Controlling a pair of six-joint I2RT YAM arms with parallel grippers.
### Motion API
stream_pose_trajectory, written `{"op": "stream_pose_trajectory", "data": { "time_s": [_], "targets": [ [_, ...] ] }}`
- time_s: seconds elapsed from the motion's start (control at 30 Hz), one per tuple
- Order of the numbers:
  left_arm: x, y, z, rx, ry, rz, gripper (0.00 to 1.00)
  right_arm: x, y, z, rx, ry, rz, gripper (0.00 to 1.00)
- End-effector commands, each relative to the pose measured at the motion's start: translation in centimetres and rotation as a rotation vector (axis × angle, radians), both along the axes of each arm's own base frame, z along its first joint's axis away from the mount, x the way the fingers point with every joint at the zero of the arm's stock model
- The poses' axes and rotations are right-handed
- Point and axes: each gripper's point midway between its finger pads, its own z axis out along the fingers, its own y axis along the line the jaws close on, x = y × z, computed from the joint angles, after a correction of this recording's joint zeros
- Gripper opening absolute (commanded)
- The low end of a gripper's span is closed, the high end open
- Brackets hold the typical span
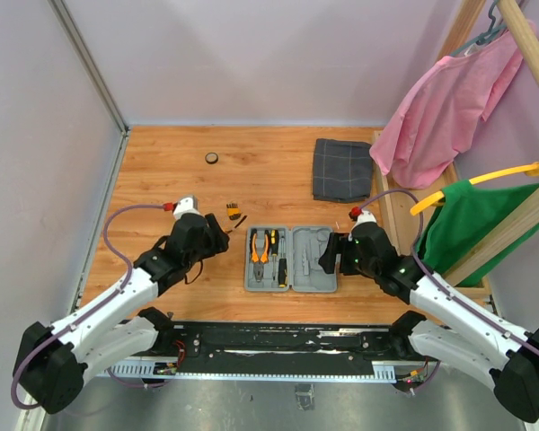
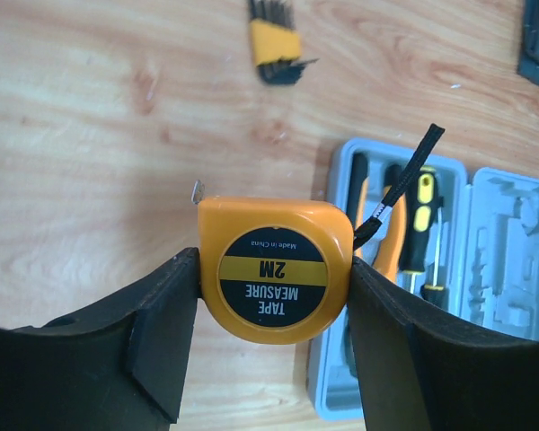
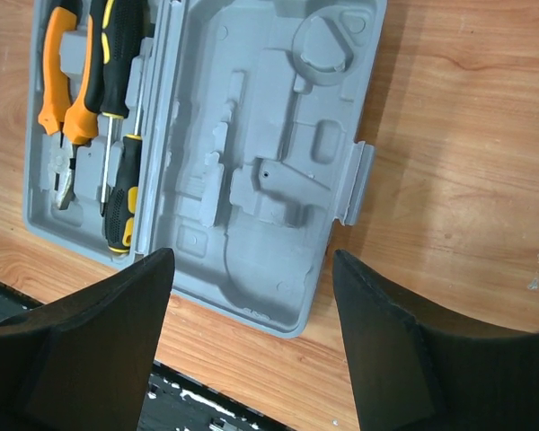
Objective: Sort the tools into containers
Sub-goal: Pick up the engineering item from the center of the board, then place the engineering item at the center of the board.
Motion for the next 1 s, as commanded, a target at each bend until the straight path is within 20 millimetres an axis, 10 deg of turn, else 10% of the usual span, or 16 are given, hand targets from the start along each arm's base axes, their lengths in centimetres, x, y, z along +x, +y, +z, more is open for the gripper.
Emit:
{"op": "stream_pose_trajectory", "data": {
  "time_s": [0.0, 0.37, 0.97],
  "targets": [
    [-2.0, 1.6, -2.0, -0.096, 0.053, 0.178, 0.01, 0.0, 0.0, -1.1, -0.008, 0.023, -0.029, 0.72],
    [-5.0, 1.5, -7.5, -0.023, 0.188, 0.256, 0.06, -0.2, 0.4, -2.2, -0.012, 0.064, -0.015, 0.73],
    [-5.5, 2.2, -9.0, 0.007, 0.216, 0.287, 0.42, -0.5, 0.2, -2.5, -0.013, 0.070, -0.015, 0.73]
  ]
}}
